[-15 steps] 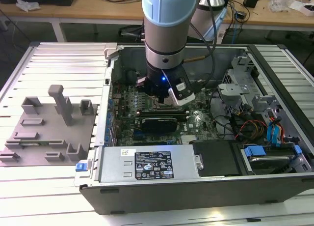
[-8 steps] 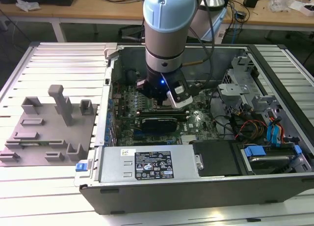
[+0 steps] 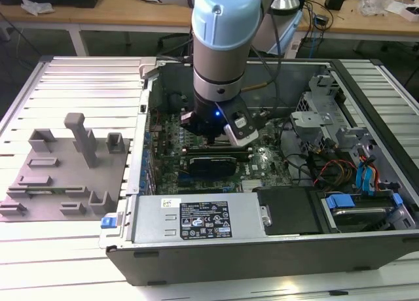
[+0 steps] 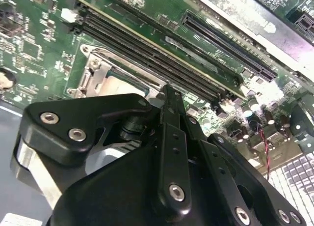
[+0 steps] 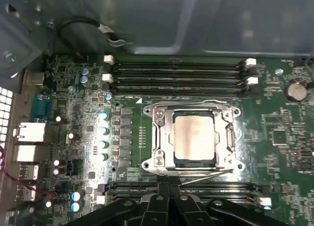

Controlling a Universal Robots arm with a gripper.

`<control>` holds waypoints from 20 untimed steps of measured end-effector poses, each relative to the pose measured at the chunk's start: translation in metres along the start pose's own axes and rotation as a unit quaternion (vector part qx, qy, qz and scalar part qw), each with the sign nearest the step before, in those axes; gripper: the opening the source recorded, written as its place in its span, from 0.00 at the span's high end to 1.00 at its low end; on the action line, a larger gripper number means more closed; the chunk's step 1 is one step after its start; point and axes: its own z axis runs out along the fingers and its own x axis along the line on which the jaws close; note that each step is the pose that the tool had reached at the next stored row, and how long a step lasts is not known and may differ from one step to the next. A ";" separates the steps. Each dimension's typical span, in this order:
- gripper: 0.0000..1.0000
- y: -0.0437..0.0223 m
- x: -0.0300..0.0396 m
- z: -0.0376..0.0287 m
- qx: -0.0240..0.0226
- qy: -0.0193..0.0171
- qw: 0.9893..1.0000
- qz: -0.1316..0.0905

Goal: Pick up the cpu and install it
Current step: 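Install the second cpu locking lever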

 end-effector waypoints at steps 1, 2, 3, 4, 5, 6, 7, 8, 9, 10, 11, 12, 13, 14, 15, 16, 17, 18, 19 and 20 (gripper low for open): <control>0.89 -0.0004 0.0018 0.0019 -0.001 0.000 1.000 0.000; 0.89 -0.0008 0.0040 0.0036 -0.002 0.000 1.000 0.000; 0.89 -0.0010 0.0056 0.0045 -0.003 0.000 1.000 0.000; 0.89 -0.0012 0.0076 0.0054 -0.005 0.000 1.000 0.000; 0.89 -0.0014 0.0100 0.0063 -0.008 0.000 1.000 0.000; 0.89 -0.0017 0.0119 0.0073 -0.015 0.000 1.000 0.000; 0.89 -0.0019 0.0121 0.0080 -0.021 0.000 1.000 0.000; 0.89 -0.0026 0.0122 0.0088 -0.027 0.000 1.000 0.000; 0.89 -0.0049 0.0109 0.0097 -0.031 0.000 1.000 0.001; 0.89 -0.0061 0.0102 0.0100 -0.032 0.000 0.999 0.001; 0.89 -0.0074 0.0097 0.0103 -0.033 0.000 0.999 0.001; 0.89 -0.0091 0.0091 0.0106 -0.033 -0.001 0.999 0.002; 0.89 -0.0099 0.0088 0.0107 -0.033 -0.001 0.999 0.003; 0.89 -0.0110 0.0086 0.0109 -0.034 -0.001 0.999 0.004; 0.89 -0.0116 0.0086 0.0111 -0.034 -0.002 0.999 0.006; 0.89 -0.0125 0.0086 0.0116 -0.034 -0.003 0.999 0.010; 0.89 -0.0126 0.0086 0.0122 -0.035 -0.004 0.999 0.014; 0.89 -0.0128 0.0086 0.0128 -0.036 -0.004 0.999 0.017; 0.89 -0.0130 0.0085 0.0139 -0.039 -0.006 0.999 0.023; 0.89 -0.0133 0.0086 0.0152 -0.041 -0.008 0.999 0.032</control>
